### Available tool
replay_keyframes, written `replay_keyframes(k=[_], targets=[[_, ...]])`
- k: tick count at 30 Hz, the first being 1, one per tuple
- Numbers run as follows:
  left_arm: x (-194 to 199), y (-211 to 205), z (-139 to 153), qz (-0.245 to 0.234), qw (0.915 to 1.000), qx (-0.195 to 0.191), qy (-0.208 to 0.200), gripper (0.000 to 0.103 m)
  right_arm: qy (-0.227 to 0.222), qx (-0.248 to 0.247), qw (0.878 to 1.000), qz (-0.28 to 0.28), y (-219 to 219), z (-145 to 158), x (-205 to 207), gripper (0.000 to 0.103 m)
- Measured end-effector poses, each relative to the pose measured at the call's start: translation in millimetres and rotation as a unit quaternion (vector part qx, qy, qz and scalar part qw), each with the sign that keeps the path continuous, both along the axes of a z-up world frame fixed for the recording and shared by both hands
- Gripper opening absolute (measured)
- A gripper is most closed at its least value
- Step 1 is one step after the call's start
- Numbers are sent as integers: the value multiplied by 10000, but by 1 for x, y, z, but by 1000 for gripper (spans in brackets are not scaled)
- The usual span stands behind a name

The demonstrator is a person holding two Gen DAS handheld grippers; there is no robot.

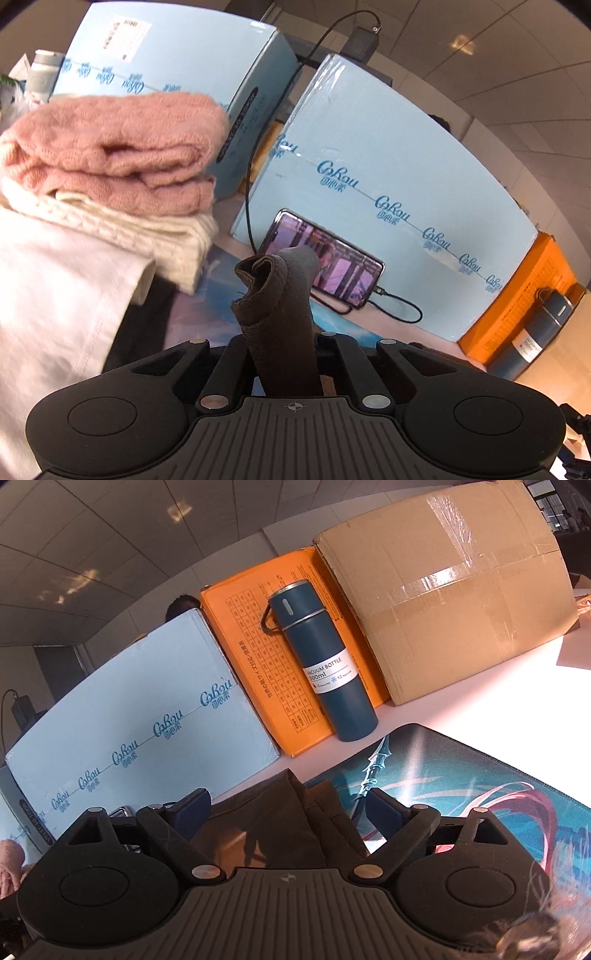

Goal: Fold clothes

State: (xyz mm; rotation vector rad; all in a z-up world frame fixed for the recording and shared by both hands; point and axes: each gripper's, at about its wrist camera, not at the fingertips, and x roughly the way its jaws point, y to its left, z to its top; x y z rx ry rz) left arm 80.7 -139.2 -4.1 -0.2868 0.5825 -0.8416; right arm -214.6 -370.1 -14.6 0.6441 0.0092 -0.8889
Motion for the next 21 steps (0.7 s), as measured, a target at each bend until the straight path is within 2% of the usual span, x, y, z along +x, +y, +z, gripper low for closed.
replay_keyframes(k=[3,6,9,12,16,18,20,21], targets=[[-14,-9,22,-140,9988,-198,-425,4,-346,314,9978,480,-5,-4,1,91],[-39,-25,42,-437,9944,-455,-849,4,-430,372,9966,595,-6,-4,3,91],[-71,-47,56,-838,9858,-635,-1310,5,-626,372,9948,706,-6,-4,0,91],[-107,-78,62,-1362,9747,-653,-1649,5,-1089,535,9872,1032,-9,-7,-5,91],[-153,-122,51,-1818,9566,-295,-2259,5,-1715,864,9729,1291,-18,-12,-13,91],[-173,-143,36,-1993,9463,25,-2545,6,-2026,1038,9636,1402,-24,-14,-18,91],[-185,-159,21,-2251,9383,329,-2605,8,-2334,1209,9529,1512,-29,-17,-22,91],[-190,-165,12,-2515,9310,544,-2588,11,-2487,1294,9470,1566,-31,-18,-24,92]])
